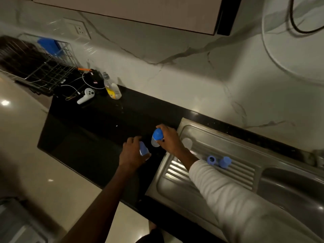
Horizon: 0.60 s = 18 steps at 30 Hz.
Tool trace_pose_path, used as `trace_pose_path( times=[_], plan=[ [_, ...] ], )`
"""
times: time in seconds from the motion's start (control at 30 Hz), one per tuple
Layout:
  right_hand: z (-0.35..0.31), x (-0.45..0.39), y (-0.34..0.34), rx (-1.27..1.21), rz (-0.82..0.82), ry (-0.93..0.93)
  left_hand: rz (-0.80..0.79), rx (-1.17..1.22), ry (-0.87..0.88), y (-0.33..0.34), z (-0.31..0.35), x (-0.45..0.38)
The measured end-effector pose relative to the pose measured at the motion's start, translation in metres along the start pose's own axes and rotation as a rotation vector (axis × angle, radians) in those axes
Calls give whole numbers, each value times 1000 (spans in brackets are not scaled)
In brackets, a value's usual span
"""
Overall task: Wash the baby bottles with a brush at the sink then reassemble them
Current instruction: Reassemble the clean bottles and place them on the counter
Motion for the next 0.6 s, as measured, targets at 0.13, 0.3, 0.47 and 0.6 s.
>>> trace_pose_path(
  times=[0.13, 0.3, 0.47, 0.6],
  plan=[
    [7, -11, 26, 88, -85, -12, 5, 123, 39, 15, -7, -5],
    [11, -18, 32, 116, -98, 26, 40, 96, 22, 16, -6, -5],
    [13, -15, 26, 77, -164, 58, -29, 74, -24, 11, -4, -7],
    [22, 13, 7, -39, -3, -6, -61, 57, -76, -4, 11, -2]
  ],
)
Point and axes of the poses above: each hand's wrist, its own x-axis away from the middle knuckle, its own y-axis out of the palm, z = x × y, the point moved 2 cm from there along -x, towards the middle knuckle, and after that the axes turned 6 degrees about -x, right-handed, at the moved point
